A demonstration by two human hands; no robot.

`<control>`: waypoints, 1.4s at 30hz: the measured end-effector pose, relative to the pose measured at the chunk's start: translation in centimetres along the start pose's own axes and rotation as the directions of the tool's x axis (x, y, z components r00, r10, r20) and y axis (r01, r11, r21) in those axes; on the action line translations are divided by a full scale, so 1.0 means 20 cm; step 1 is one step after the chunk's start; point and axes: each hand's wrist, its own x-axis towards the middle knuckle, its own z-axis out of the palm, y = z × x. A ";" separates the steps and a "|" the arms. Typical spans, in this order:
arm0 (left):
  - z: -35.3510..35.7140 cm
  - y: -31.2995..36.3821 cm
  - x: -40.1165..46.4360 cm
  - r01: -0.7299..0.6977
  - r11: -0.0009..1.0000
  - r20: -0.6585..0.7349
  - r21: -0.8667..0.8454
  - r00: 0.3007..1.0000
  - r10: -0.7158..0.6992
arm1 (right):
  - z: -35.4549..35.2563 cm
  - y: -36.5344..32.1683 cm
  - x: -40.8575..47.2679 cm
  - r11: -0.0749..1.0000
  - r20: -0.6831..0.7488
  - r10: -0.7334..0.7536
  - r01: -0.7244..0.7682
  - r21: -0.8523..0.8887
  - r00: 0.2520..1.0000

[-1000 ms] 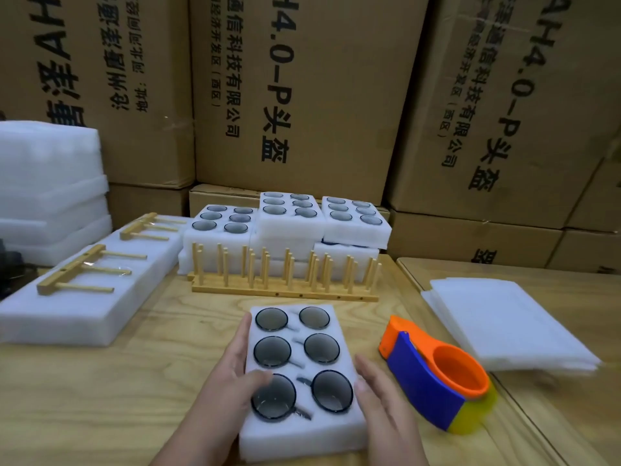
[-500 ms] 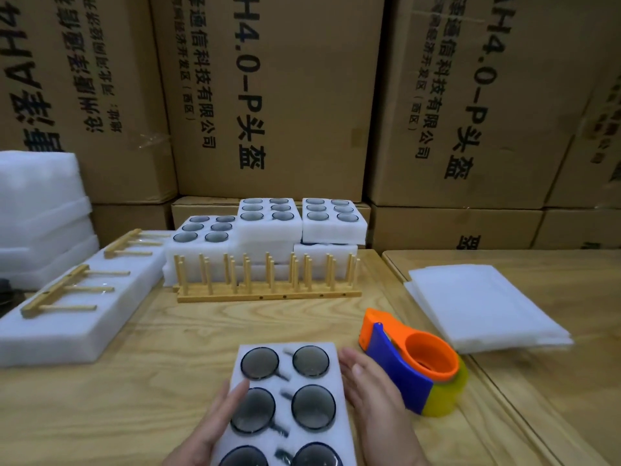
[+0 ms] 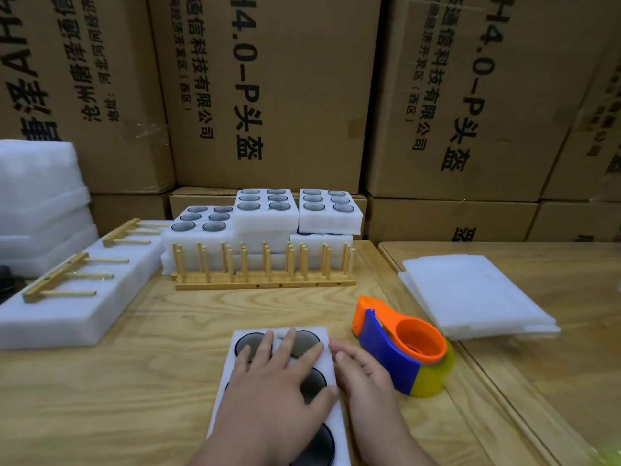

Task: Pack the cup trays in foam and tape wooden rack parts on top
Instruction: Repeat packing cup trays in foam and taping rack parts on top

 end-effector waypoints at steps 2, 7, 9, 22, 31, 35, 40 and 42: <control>0.01 0.01 0.00 0.032 0.999 -0.028 0.005 0.999 -0.032 | 0.00 -0.01 -0.02 1.000 0.007 -0.013 0.014 -0.014 1.000; 0.03 0.02 -0.01 0.068 0.998 -0.067 -0.003 0.995 -0.068 | 0.00 -0.18 -0.13 0.995 0.051 -0.094 0.092 0.023 0.994; 0.03 0.01 -0.01 0.056 0.998 -0.075 -0.010 0.996 -0.056 | -0.06 -0.33 -0.19 0.962 0.128 -0.270 0.274 -0.016 0.954; 0.02 0.00 -0.02 0.038 0.999 -0.082 -0.039 0.996 -0.041 | -0.82 -0.77 0.54 0.475 -0.290 -0.397 -0.075 -0.877 0.871; 0.03 0.00 -0.01 0.041 0.997 -0.098 -0.057 0.994 -0.047 | -0.90 -0.74 0.67 0.094 -0.353 -0.077 -0.346 -0.933 0.932; 0.03 0.00 -0.01 0.045 0.997 -0.099 -0.060 0.994 -0.051 | -0.89 -0.76 0.68 0.116 -0.332 -0.229 -0.313 -0.943 0.915; 0.02 0.00 -0.01 0.037 0.998 -0.105 -0.047 0.994 -0.042 | -0.86 -0.92 0.70 0.546 -0.376 -0.339 -0.144 -0.825 0.862; 0.02 0.00 -0.02 0.032 0.998 -0.100 -0.045 0.994 -0.037 | -0.82 -1.01 0.68 0.668 -0.384 -0.366 -0.048 -0.743 0.848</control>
